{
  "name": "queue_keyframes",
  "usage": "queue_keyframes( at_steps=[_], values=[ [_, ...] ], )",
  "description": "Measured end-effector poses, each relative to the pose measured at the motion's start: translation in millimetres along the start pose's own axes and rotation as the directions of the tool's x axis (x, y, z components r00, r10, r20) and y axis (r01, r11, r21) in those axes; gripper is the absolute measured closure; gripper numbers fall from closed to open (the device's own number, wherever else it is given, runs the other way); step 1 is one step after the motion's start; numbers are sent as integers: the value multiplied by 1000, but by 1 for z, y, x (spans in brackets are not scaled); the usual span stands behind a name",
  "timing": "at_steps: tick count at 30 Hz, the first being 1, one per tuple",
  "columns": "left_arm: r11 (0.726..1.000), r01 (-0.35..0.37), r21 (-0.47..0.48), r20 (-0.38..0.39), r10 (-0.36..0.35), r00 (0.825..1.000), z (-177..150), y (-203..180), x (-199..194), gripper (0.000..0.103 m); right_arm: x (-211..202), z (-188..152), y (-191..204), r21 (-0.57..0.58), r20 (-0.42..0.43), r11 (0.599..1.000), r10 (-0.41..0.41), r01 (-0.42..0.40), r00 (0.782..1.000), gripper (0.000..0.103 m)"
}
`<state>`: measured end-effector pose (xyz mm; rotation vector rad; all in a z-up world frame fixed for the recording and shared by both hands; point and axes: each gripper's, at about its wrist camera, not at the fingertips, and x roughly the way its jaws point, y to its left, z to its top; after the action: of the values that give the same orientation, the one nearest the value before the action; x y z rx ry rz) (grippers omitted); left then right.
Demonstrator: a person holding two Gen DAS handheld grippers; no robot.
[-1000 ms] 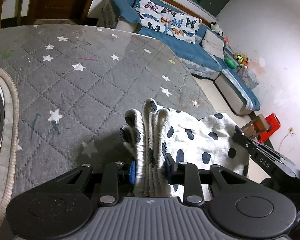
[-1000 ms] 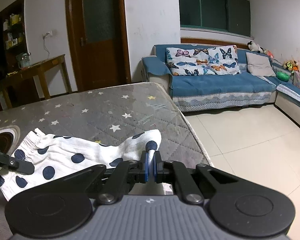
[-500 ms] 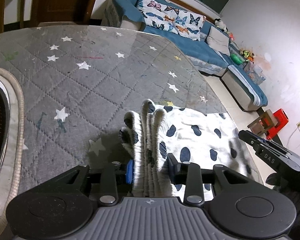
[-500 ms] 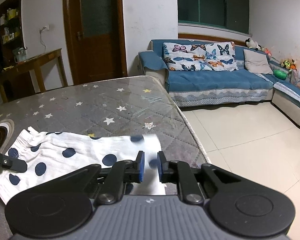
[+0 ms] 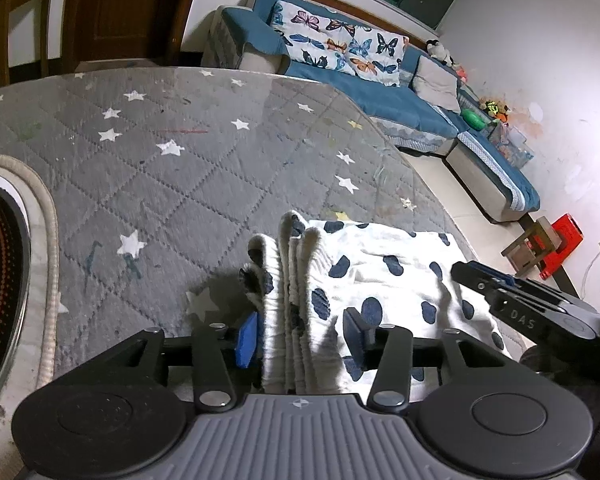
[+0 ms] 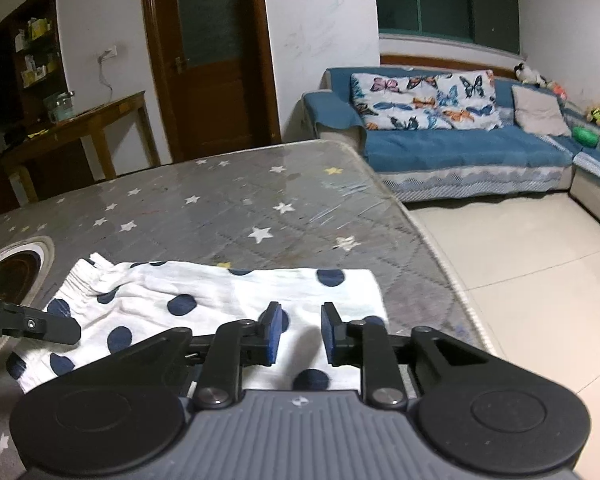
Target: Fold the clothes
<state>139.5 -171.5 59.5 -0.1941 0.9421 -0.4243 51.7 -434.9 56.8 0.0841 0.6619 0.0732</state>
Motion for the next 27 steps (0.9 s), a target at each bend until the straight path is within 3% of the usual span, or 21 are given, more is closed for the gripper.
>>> queue_keyframes(
  at_steps=[16, 19, 27],
  values=[
    [1000, -20, 11, 11, 20, 1000, 1, 4, 1, 49, 30, 2, 7, 34, -40, 999, 1, 0, 999, 68],
    [1000, -22, 14, 16, 21, 1000, 1, 5, 1, 48, 28, 3, 6, 38, -32, 999, 1, 1, 1000, 58],
    [999, -48, 9, 20, 48, 999, 2, 10, 4, 47, 33, 4, 6, 13, -52, 1000, -5, 6, 999, 49]
  ],
)
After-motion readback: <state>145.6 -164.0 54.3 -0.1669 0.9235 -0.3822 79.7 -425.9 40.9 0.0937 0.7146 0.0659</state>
